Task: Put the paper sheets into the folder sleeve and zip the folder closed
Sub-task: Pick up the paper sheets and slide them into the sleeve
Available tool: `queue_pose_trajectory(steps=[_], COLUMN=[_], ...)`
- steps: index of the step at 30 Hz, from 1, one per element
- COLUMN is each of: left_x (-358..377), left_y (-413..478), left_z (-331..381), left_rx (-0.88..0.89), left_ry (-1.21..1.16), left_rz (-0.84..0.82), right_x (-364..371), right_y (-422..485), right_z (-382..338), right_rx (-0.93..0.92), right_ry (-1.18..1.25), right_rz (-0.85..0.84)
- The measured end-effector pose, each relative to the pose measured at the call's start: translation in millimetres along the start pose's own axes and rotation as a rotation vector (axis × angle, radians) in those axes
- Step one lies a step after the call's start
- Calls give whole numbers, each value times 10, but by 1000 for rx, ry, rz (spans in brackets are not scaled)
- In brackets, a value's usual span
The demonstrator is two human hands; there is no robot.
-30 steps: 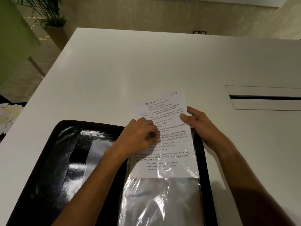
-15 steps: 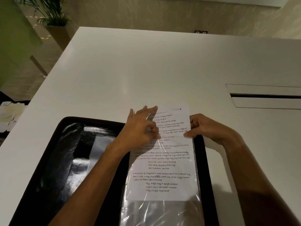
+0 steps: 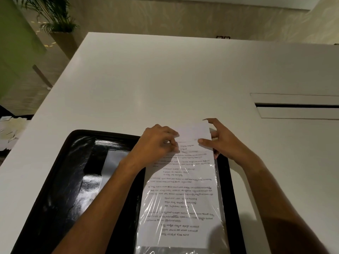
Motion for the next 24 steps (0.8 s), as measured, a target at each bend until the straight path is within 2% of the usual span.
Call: queue_pose_trajectory(steps=[2,7,10,14,19,24], left_x=[-3,8,9,-7,-13,-13], left_y=[-20,-3,-17,-18,-19,-38], left_z=[-5,-65,-42,-25,-45,-38], left_rx=[7,-53,-20,-22,-21,-60], left_ry=[-24,89,110,92,-50,-91], left_rz=[8,-32,-3,47,26,-22], right_x=[3,-11,-47,-26,27,98], right_y=[-18,28,52,40,13,-23], right_z=[18,30,37,7,-52,-98], right_rx=[5,-47,-41,-66,-53,-79], right_ry=[13,38,24,-64,-162,-218], right_rz=[16,104,133,70,-21,-160])
Point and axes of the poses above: each hand's wrist, its own y-axis towards the middle knuckle, its own x-axis out of the palm, z = x × y, the point moved 4 cm from there along y, towards the middle knuckle, and after that the axes turned 12 degrees about z, right-handed, at the moved point
